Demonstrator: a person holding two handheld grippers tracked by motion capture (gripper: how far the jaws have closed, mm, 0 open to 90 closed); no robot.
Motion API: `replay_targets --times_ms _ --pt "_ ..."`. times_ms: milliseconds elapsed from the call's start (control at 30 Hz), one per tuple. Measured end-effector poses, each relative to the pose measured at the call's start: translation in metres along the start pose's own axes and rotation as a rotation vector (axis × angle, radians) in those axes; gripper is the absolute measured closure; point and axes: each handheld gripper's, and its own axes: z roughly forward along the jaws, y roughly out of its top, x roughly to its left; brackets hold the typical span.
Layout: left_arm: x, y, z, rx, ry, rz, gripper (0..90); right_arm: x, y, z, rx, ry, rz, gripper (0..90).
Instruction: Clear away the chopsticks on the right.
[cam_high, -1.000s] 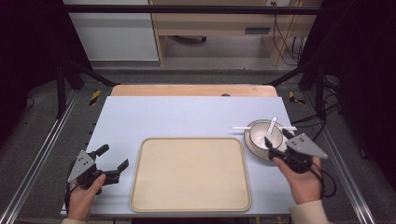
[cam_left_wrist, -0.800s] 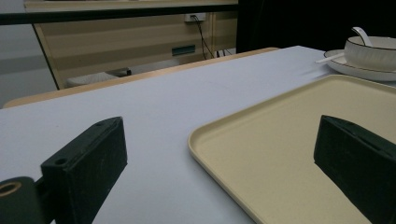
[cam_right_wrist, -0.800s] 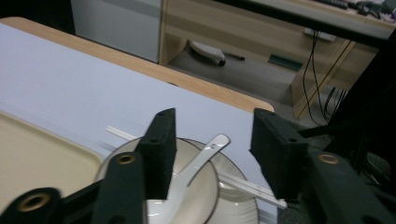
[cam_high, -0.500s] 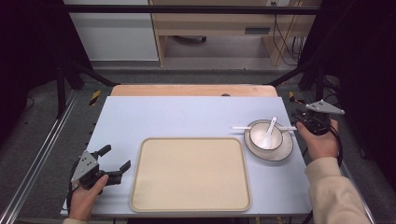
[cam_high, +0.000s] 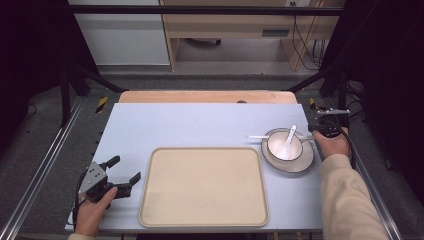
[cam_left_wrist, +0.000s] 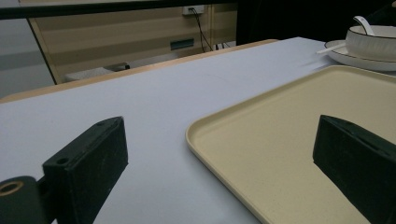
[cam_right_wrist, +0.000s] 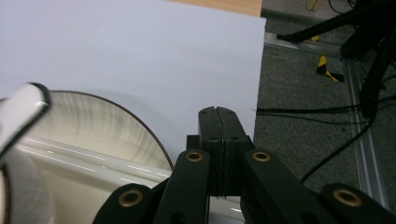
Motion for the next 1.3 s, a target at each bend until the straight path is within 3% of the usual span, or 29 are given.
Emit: replay_targets --times_ms 167,200,333,600,933,1067,1133,1167,1300 --pt "-0.001 0.000 0.001 0.002 -0.004 0.002 3.0 0.000 0.000 0.002 0.036 -0.012 0.004 90.0" --pt "-0.002 0.000 0.001 0.004 -0.007 0.004 3.0 -0.001 -0.002 0.004 0.071 -0.014 -0.011 90.0" --pt "-0.002 0.001 0.000 0.000 -0.009 0.008 3.0 0.000 -0.006 0.002 0.095 -0.018 -0.024 90.0" --pt "-0.002 0.001 0.001 0.001 -0.011 0.007 3.1 -0.001 -0.020 -0.015 0.118 -0.017 -0.033 89.9" --pt "-0.003 0.000 0.002 0.009 -0.017 0.009 3.1 0.004 -0.039 -0.034 0.102 0.022 -0.032 88.1" --pt "-0.002 0.000 0.002 0.006 -0.015 0.008 3.1 0.001 -0.042 -0.041 0.059 0.003 -0.053 83.7" --pt "-0.001 0.000 0.001 0.006 -0.014 0.005 3.1 0.002 -0.042 -0.046 0.008 0.054 -0.077 78.4" --pt "-0.001 0.000 0.001 0.006 -0.014 0.005 3.1 0.002 -0.042 -0.046 0.008 0.054 -0.077 78.4" --pt "-0.002 -0.001 0.003 0.011 -0.016 0.005 3.1 0.007 -0.042 -0.048 -0.016 0.128 -0.135 75.6"
